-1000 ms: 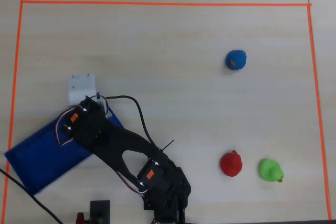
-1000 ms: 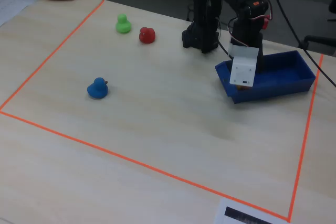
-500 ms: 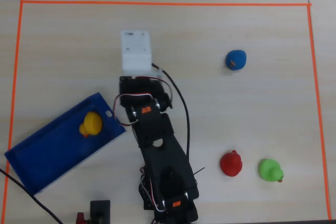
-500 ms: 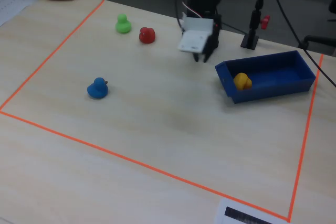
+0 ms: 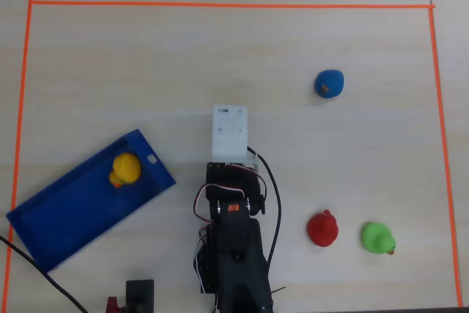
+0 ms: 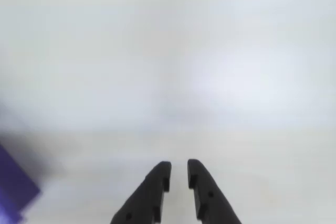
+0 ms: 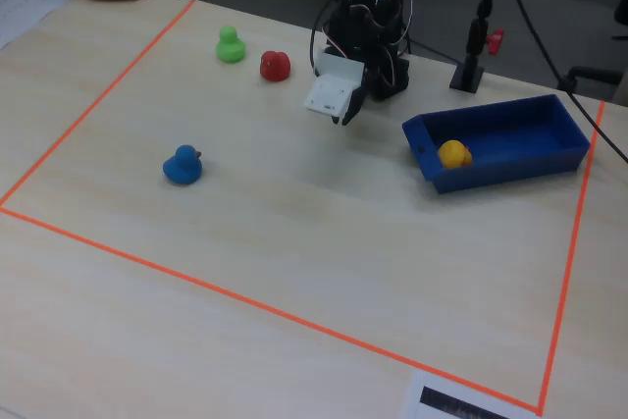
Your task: Grasp yellow duck and put it into box.
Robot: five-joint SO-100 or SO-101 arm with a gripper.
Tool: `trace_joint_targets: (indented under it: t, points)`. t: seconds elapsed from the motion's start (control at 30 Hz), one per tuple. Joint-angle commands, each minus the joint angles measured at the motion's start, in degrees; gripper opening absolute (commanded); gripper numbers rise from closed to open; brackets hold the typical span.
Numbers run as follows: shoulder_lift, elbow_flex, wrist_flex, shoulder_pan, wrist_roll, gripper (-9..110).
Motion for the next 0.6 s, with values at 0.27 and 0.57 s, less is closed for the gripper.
trace_joint_targets:
  t: [0.27, 0.57]
  points:
    - [12.39, 10.02, 3.69, -2.02, -0.97, 0]
    - [15.03, 12.22, 7.21, -2.81, -0.35, 0]
